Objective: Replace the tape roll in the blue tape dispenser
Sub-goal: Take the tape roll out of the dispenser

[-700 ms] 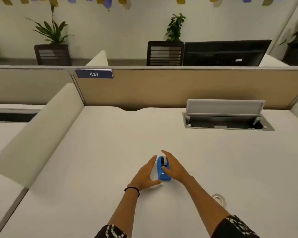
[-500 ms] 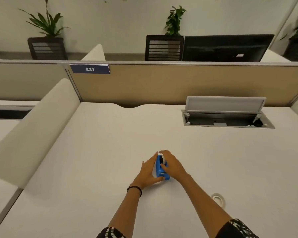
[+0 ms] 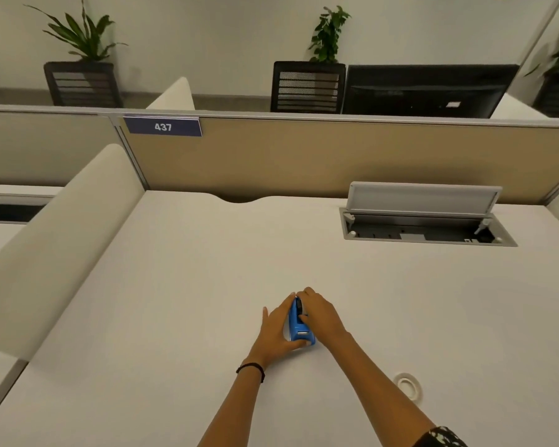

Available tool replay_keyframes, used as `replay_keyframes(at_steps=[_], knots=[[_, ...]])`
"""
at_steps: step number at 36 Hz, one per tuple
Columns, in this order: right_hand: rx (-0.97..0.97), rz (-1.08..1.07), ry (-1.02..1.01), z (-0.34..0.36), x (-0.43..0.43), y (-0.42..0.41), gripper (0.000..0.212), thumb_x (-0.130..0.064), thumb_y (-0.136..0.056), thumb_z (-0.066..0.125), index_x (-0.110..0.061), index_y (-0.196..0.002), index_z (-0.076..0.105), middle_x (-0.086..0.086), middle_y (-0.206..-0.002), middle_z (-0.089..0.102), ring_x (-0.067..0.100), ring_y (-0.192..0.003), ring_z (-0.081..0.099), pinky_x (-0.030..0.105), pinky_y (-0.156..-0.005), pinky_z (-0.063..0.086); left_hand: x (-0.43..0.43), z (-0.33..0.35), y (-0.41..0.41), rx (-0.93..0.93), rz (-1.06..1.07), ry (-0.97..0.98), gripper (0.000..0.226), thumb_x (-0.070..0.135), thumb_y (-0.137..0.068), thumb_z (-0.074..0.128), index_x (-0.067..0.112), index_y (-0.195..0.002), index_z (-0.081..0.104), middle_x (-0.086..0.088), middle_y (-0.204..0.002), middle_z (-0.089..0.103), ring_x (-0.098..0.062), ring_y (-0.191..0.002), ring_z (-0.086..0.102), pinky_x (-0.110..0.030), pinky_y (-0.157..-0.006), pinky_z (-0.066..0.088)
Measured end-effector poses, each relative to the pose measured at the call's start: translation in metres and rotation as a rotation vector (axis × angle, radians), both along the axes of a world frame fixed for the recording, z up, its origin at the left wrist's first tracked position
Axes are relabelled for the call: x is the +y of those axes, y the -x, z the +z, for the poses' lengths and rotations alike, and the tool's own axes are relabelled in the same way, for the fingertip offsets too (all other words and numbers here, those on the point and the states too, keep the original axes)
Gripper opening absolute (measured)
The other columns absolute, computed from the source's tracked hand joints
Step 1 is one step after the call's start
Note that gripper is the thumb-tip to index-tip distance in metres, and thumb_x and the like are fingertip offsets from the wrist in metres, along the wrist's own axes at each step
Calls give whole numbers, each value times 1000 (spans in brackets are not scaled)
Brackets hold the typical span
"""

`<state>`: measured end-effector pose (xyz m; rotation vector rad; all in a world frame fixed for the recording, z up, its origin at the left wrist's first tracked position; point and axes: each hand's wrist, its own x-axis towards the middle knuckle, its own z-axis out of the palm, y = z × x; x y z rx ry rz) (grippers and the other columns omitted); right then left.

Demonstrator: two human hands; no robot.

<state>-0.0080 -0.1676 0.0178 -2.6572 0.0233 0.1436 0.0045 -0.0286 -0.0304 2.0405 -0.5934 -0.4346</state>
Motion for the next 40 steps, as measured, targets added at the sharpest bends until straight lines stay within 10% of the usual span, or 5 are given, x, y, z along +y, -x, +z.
replay_keyframes(at_steps=[40], knots=[[-12, -141, -398, 13, -11, 1, 25, -11, -73, 72, -6, -94, 61, 13, -93, 67, 24, -82, 61, 29, -75, 52, 0, -5, 1, -44, 0, -6, 87, 57, -69, 65, 44, -134, 8, 22, -143, 21, 4, -131, 22, -40, -111, -14]])
